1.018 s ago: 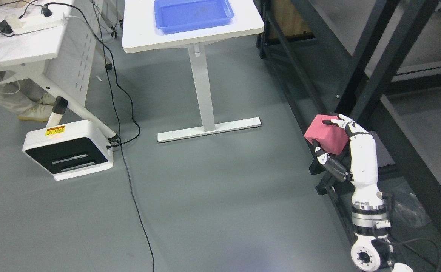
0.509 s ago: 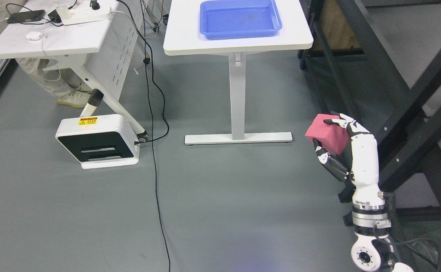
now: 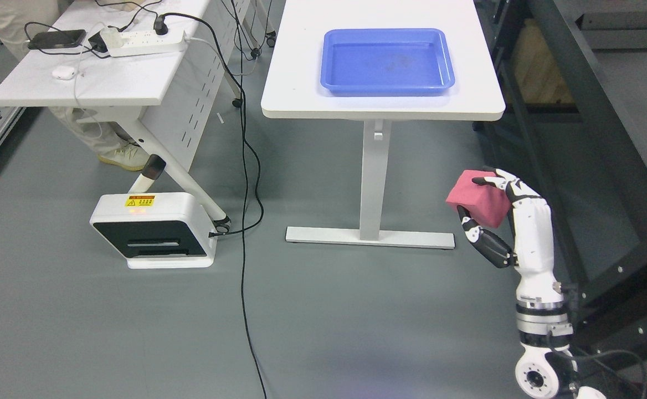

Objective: Pick pink block from left shelf to tray
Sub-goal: 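Turn and drive to the white table carrying the cube in the right hand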

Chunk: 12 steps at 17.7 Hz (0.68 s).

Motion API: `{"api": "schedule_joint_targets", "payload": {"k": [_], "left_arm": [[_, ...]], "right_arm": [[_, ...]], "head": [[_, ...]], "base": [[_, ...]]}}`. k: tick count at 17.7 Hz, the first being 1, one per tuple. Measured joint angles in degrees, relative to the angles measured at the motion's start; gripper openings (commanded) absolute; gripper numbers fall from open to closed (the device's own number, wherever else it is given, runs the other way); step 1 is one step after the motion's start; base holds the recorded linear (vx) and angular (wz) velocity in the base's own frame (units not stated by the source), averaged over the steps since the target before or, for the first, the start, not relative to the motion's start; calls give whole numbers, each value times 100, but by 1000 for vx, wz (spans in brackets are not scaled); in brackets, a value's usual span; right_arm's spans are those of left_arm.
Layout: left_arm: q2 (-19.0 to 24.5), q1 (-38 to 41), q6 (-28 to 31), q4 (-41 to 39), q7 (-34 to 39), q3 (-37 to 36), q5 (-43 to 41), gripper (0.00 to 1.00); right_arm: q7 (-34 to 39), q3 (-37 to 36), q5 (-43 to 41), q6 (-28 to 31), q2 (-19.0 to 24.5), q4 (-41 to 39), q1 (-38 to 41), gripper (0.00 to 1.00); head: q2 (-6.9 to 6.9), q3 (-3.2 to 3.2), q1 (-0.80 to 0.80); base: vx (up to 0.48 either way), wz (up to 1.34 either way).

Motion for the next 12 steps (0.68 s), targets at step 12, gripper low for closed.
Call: {"api": "schedule_joint_targets", "payload": {"k": [12], "left_arm": [[0, -1, 0, 0, 0, 0, 0, 100]], "right_arm": [[24, -2, 3, -1, 0, 9, -23, 3]], "head": [[0, 0, 0]], "base": [[356, -25]]}}
